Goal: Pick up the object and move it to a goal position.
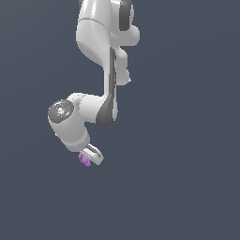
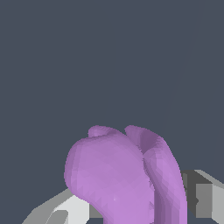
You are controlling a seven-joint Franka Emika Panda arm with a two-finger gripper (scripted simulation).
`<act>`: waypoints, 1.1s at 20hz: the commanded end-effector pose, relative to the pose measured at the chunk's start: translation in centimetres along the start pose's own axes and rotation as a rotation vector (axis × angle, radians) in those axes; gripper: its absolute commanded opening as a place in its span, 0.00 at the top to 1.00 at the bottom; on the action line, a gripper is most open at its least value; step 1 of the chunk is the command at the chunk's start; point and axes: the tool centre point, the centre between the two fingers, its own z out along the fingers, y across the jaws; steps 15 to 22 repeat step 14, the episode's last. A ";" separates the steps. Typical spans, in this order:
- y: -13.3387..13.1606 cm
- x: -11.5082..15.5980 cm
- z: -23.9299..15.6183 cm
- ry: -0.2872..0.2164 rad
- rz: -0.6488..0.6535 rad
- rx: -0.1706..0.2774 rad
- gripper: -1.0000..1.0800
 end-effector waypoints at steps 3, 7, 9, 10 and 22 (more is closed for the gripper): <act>0.6 1.7 -0.2 0.000 -0.001 0.000 1.00; 0.9 2.6 -0.3 0.000 -0.001 0.000 1.00; 1.0 2.9 -0.4 0.000 -0.001 0.000 1.00; 1.1 3.0 -0.4 0.000 -0.001 0.000 1.00; 1.1 3.2 -0.4 0.000 -0.001 0.000 1.00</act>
